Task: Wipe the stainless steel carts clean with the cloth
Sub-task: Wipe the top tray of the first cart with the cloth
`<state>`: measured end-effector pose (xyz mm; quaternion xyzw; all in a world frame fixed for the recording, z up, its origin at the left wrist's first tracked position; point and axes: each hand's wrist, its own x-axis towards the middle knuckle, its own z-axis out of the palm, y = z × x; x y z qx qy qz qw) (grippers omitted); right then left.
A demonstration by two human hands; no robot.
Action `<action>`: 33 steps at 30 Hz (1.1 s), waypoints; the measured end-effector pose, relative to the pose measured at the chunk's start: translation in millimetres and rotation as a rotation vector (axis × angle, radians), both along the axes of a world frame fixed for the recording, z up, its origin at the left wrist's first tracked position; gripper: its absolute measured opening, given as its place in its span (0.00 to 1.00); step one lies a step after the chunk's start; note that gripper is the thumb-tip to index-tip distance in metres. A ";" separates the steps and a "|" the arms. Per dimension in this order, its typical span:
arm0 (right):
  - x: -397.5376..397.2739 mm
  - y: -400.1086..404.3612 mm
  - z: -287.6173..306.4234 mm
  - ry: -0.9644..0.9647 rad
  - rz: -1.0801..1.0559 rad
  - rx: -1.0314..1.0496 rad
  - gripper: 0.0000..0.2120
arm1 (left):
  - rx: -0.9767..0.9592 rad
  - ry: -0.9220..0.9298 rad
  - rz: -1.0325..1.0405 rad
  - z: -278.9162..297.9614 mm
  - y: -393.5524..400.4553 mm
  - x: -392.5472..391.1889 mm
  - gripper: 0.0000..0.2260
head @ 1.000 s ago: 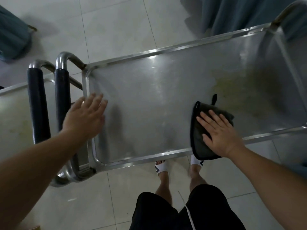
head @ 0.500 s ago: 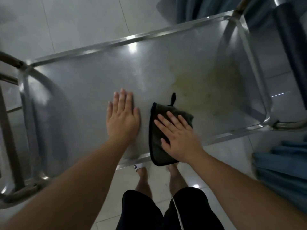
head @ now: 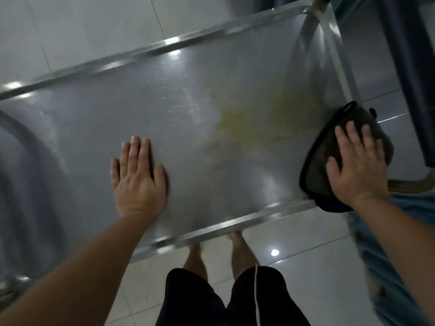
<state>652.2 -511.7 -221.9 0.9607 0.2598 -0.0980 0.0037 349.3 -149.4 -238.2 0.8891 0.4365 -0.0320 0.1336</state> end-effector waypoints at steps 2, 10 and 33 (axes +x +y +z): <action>-26.0 41.8 -3.6 -0.025 -0.253 0.056 0.35 | 0.006 -0.003 -0.003 -1.6 1.1 -0.7 0.31; -164.9 248.5 -8.9 0.043 0.274 0.210 0.36 | 0.034 0.002 0.000 -2.6 0.7 0.7 0.30; -89.4 335.1 -3.0 0.019 0.269 0.197 0.38 | 0.038 0.008 0.013 5.2 -1.3 4.3 0.31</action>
